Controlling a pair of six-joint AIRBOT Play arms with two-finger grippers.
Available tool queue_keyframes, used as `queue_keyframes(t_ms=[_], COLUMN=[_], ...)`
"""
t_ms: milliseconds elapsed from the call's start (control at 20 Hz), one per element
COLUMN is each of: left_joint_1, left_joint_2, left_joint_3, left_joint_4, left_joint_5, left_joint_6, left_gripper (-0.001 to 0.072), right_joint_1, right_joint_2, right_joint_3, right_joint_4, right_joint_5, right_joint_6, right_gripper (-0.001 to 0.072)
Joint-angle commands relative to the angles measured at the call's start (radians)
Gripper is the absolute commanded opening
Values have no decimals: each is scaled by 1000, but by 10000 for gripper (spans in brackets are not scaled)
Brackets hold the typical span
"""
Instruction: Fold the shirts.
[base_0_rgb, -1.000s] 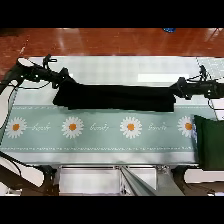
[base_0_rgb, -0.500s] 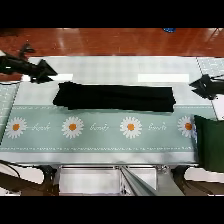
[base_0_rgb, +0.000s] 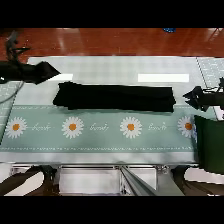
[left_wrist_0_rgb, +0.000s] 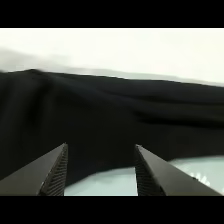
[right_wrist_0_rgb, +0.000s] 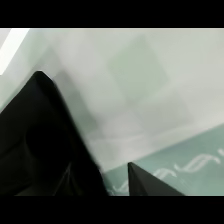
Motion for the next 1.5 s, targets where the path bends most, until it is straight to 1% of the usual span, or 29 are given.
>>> queue_keyframes(t_ms=[0,150,300,350,400,450,500,550,600,650,700,750,850,900,1000,1050,1100,1200,1350,1450], left_joint_1=[-133,-180,-195,-200,-200,-200,-200,-200,-200,-201,-203,-215,-279,-325,-438,-507,-572,-671,-754,-792], left_joint_2=[66,38,21,16,11,6,0,-7,-14,-21,-26,-29,-33,-39,-77,-119,-178,-314,-533,-645], left_joint_3=[-97,-97,-97,-97,-97,-97,-97,-97,-97,-97,-97,-97,-97,-97,-93,-76,-39,77,310,443], left_joint_4=[6,5,-2,-3,-3,-2,-2,-2,-2,-2,-3,-2,-4,-8,-42,-43,-43,-43,-43,-43], left_joint_5=[95,103,131,138,142,143,144,145,144,144,143,145,170,210,311,351,364,328,214,145], left_joint_6=[6,5,4,4,5,5,5,5,6,6,14,34,114,115,63,47,39,29,-95,-135], left_gripper=[505,505,505,505,505,505,504,494,363,103,20,21,20,20,20,20,20,19,19,19], right_joint_1=[54,110,170,188,202,207,207,201,190,177,165,154,130,116,93,92,93,93,93,93], right_joint_2=[-78,-141,-157,-157,-157,-157,-156,-146,-121,-86,-38,23,166,257,439,527,603,741,896,952], right_joint_3=[14,20,24,29,40,56,74,93,98,97,94,80,25,-17,-98,-131,-157,-180,-180,-180], right_joint_4=[73,105,158,161,160,161,165,163,154,125,75,30,0,-3,-6,-11,-6,2,31,47], right_joint_5=[10,49,34,26,26,35,60,99,125,146,173,198,232,238,254,274,289,317,341,368], right_joint_6=[-35,-41,-75,-74,-74,-80,-100,-108,-108,-107,-103,-94,-95,-95,-86,-71,-48,0,64,90], right_gripper=[415,415,414,394,280,93,27,27,27,27,27,27,27,27,27,27,27,27,27,27])
